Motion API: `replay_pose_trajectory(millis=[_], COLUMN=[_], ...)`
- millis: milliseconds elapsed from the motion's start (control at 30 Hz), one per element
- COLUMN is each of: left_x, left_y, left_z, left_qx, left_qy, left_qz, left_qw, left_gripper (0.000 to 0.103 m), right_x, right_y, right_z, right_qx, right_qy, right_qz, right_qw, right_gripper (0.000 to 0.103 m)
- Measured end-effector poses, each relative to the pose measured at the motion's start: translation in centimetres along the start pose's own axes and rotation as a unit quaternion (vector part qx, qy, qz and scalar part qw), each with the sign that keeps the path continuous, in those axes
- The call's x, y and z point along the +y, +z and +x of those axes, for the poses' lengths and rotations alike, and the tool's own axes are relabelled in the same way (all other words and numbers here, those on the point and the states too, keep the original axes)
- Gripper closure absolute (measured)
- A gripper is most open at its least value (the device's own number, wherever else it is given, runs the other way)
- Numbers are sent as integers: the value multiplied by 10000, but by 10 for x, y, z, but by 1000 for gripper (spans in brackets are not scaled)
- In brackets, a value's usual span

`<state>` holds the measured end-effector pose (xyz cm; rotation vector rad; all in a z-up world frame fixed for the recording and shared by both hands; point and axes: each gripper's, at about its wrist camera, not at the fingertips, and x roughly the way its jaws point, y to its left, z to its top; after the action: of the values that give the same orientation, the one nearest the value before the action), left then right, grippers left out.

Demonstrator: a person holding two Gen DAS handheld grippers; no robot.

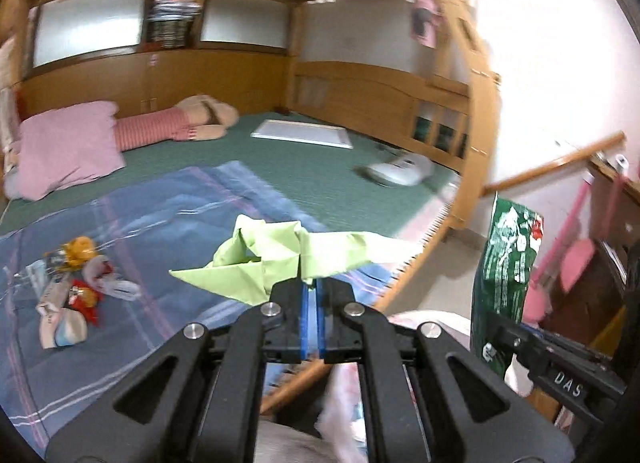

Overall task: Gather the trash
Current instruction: 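Carry the snack bag and green paper over the bin and open both tools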

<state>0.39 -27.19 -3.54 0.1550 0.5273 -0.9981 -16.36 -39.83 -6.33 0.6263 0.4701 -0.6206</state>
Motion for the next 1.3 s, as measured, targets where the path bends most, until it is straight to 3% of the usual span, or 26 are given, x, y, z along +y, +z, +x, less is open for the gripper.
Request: replay_pose_trajectory(millis=[167, 433, 967, 1100, 1300], left_x=[-58, -113, -128, -129, -130], left_y=[-15, -41, -53, -55, -55], left_z=[5, 13, 40, 43, 41], left_qx=[184, 422, 616, 639, 624], left_qy=[-309, -492, -493, -456, -425], left_qz=[211, 569, 800, 845, 869], left_qw=[9991, 9963, 9937, 9933, 9934], left_gripper=[99, 99, 98, 74, 68], right_x=[-44, -83, -98, -101, -103], right_y=[-6, -15, -17, -15, -15], right_z=[-35, -70, -85, -84, -84], right_qx=[-279, -583, -733, -726, -721], right_qy=[-341, -638, -669, -680, -686], right_qz=[306, 598, 729, 766, 788], right_qw=[9986, 9945, 9924, 9921, 9919], right_gripper=[94, 94, 94, 94, 94])
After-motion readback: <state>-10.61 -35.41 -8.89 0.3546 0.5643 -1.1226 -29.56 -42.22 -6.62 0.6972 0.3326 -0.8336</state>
